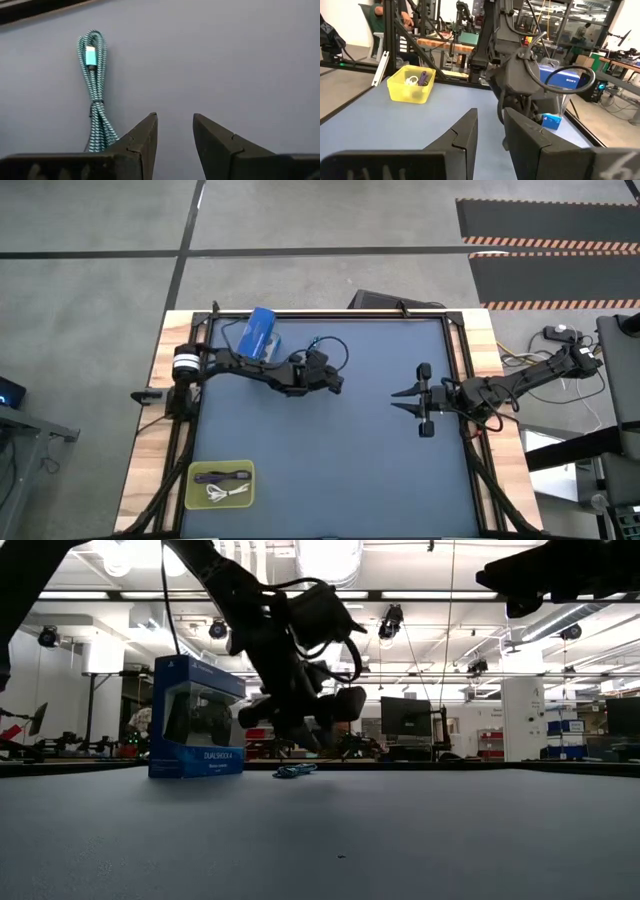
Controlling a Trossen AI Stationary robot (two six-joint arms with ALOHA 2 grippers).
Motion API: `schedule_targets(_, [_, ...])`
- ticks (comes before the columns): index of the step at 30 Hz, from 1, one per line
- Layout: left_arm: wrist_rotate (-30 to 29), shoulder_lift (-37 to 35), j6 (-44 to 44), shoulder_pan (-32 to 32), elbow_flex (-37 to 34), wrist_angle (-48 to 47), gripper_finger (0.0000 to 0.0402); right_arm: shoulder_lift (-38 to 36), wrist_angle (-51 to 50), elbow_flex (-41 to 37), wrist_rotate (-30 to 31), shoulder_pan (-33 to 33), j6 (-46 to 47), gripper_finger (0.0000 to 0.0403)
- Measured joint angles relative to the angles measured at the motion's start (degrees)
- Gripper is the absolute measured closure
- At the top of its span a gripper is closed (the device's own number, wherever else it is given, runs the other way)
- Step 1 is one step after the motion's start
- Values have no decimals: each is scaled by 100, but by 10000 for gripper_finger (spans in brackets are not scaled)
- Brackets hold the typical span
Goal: Pick and place USB-C Cables
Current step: Put the green white charger cable into the yellow bin
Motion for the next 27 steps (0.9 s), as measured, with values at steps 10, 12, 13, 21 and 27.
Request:
schedule_targets(10, [-925,10,-296,7,-12,-899,292,0,3,0,1,2,-59,316])
schedule_targets(12, [-919,14,-297,0,-23,-895,292,0,3,0,1,2,-83,316])
schedule_targets(13, [-911,23,-296,-2,-24,-890,292,0,3,0,0,2,-94,316])
schedule_targets(21, [-717,33,-587,0,-217,-843,292,0,-3,0,0,2,-94,316])
schedule_targets(27, [-717,35,-574,-2,-278,-839,292,0,-2,0,1,1,-96,316])
